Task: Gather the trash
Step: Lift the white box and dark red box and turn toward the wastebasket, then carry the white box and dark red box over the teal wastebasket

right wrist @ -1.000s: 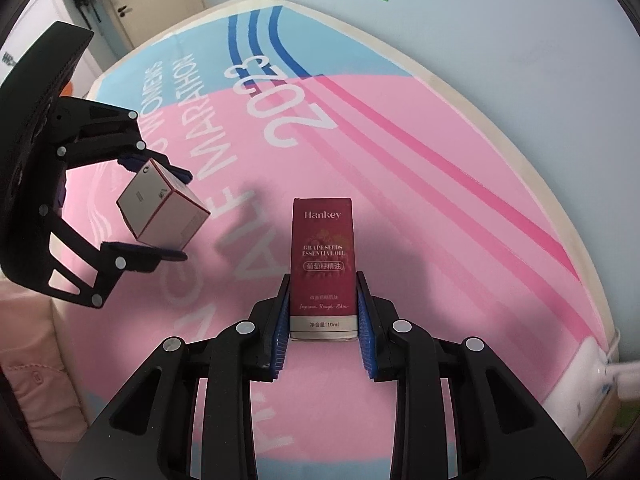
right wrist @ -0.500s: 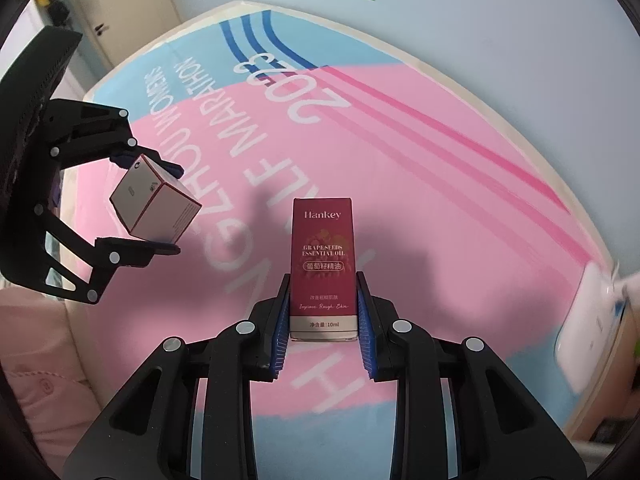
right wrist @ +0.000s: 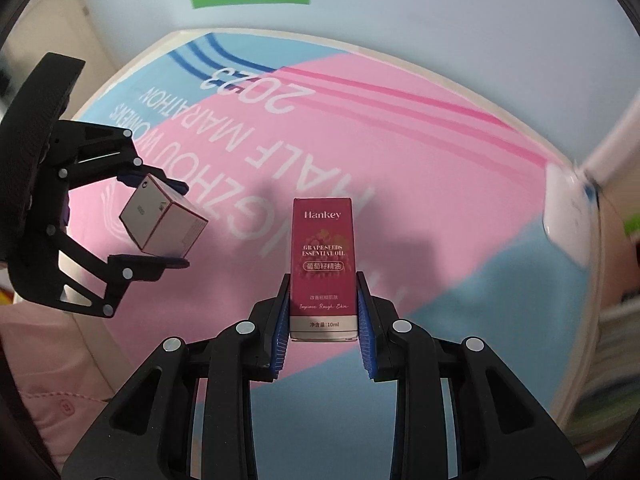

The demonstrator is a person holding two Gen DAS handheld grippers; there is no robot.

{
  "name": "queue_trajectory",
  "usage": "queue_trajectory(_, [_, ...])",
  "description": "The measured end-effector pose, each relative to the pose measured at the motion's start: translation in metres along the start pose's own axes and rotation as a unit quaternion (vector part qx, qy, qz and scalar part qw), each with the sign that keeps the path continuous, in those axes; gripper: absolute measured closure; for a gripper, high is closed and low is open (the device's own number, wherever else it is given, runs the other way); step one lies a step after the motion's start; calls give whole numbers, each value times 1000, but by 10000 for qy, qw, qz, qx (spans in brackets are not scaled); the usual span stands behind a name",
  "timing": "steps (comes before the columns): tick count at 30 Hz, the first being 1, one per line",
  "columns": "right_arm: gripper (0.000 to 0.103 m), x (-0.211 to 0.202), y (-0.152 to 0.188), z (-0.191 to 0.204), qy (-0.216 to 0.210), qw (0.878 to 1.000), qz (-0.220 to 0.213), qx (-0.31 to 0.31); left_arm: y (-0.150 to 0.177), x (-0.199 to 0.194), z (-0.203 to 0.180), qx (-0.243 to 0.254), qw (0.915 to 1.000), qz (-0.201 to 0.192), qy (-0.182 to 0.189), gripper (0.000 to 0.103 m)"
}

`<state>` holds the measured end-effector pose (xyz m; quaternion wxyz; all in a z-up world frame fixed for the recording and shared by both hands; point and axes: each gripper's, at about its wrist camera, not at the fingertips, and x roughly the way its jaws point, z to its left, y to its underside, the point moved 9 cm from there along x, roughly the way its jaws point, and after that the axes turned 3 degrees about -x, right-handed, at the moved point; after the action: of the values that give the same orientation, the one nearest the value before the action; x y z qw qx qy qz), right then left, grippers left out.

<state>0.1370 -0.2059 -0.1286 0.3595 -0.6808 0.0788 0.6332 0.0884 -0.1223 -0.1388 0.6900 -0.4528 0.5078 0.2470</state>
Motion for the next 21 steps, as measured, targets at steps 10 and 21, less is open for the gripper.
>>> queue_trajectory(10, [73,-17,48,46,500,9934,38,1031,35,-11,-23,942,9945,-124,433,50])
queue_trajectory(21, [73,-43,115,98,1031,9679,-49,2292,76,-30,-73,2087,9735,-166,921,50])
